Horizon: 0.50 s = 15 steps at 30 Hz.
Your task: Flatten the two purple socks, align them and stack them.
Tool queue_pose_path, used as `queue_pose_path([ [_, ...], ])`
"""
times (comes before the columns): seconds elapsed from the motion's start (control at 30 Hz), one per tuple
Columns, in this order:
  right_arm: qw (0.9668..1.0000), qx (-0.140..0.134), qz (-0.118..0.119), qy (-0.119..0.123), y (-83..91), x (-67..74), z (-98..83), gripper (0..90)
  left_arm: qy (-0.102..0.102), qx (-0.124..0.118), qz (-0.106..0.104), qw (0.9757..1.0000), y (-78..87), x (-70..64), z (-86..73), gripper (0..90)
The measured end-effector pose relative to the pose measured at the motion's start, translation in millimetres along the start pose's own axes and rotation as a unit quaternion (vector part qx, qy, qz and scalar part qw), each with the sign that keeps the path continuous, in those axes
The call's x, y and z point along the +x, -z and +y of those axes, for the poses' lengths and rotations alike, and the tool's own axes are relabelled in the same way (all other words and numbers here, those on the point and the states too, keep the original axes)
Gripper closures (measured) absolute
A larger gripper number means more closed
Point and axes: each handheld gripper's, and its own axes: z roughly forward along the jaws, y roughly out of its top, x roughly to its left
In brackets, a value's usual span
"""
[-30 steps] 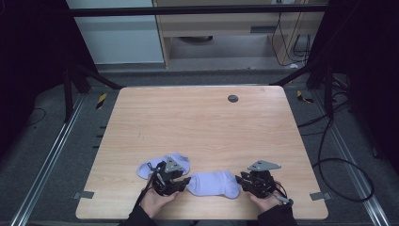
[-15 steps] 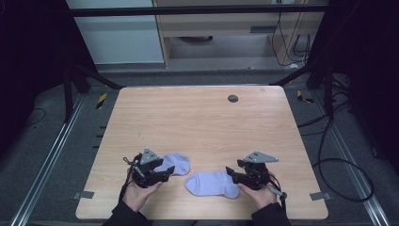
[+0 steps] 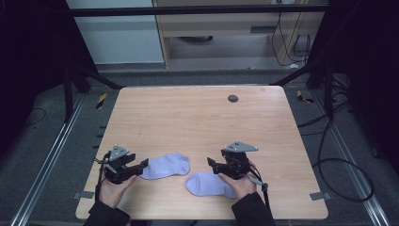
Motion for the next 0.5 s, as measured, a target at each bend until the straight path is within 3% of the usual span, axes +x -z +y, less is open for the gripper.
queue_pose_path([
  [0.1, 1.0000, 0.002, 0.001, 0.003, -8.6, 4.8, 4.1, 35.9, 0.010, 0.001, 0.014, 0.9999, 2.5, 12.9, -5.2, 37.6],
  [0.27, 1.0000, 0.008, -0.002, 0.006, -24.0, 12.3, 8.8, 37.3, 0.009, 0.011, 0.033, 0.9993, 1.8, 23.4, -10.4, 37.8],
  [0.5, 0.9998, 0.017, 0.002, -0.002, -48.8, 23.7, 13.6, 41.2, 0.017, 0.020, 0.035, 0.9991, -2.5, 30.0, -16.3, 38.9],
])
